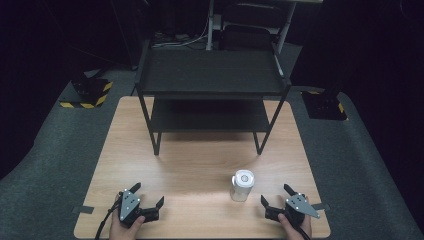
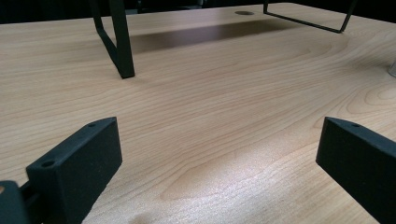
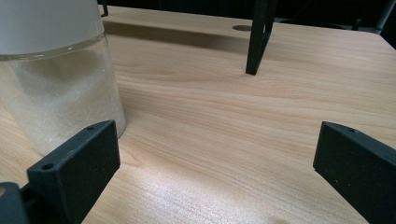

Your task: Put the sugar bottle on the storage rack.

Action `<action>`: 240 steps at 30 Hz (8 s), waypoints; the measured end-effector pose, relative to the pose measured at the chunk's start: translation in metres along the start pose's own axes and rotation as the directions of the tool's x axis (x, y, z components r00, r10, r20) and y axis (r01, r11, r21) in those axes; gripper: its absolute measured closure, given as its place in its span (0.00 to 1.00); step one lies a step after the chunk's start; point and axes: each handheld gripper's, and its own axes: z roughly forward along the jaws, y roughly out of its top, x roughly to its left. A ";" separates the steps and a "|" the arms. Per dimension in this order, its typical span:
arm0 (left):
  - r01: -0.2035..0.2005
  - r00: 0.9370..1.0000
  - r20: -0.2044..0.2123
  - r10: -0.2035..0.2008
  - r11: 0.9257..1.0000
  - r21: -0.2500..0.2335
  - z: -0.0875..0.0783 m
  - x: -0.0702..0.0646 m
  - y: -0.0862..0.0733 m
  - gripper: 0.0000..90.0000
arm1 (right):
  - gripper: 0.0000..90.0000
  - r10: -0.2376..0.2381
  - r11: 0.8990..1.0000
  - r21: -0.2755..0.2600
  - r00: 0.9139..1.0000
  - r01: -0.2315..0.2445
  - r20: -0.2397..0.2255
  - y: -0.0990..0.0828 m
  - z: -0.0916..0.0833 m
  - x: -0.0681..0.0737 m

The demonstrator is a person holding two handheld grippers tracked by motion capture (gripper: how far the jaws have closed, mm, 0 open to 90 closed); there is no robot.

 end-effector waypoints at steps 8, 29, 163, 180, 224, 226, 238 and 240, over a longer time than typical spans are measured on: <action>0.008 1.000 0.002 -0.008 1.000 0.004 0.000 0.001 0.001 0.01 | 0.00 -0.002 1.000 0.000 1.000 0.002 0.001 0.000 0.000 0.000; 0.016 1.000 0.007 -0.016 1.000 -0.007 0.000 0.002 -0.001 0.01 | 0.00 0.008 1.000 -0.010 1.000 -0.008 0.009 0.000 -0.002 0.002; 0.034 0.998 0.057 -0.034 0.999 -0.009 -0.003 0.012 -0.003 0.01 | 0.33 0.020 0.977 -0.212 0.999 -0.011 0.041 0.216 0.139 0.076; 0.035 0.997 0.067 -0.035 0.999 -0.007 -0.003 0.014 -0.003 0.01 | 0.33 0.011 0.975 -0.222 0.999 0.001 0.053 0.219 0.180 0.071; 0.027 0.998 0.064 -0.027 1.000 0.000 -0.002 0.013 -0.001 0.01 | 0.00 -0.076 0.962 -0.263 0.997 0.071 -0.007 0.174 0.136 0.066; 0.027 0.998 0.064 -0.027 1.000 -0.001 -0.002 0.013 -0.001 0.01 | 0.00 -0.081 0.961 -0.267 0.997 0.074 -0.016 0.166 0.128 0.065; 0.019 0.998 0.065 -0.019 1.000 -0.008 -0.003 0.012 -0.003 0.01 | 0.00 -0.084 0.966 -0.251 0.995 0.068 -0.052 0.112 0.084 0.056; 0.020 0.998 0.064 -0.019 1.000 -0.008 -0.003 0.012 -0.003 0.01 | 0.00 -0.087 0.966 -0.248 0.994 0.068 -0.064 0.100 0.076 0.053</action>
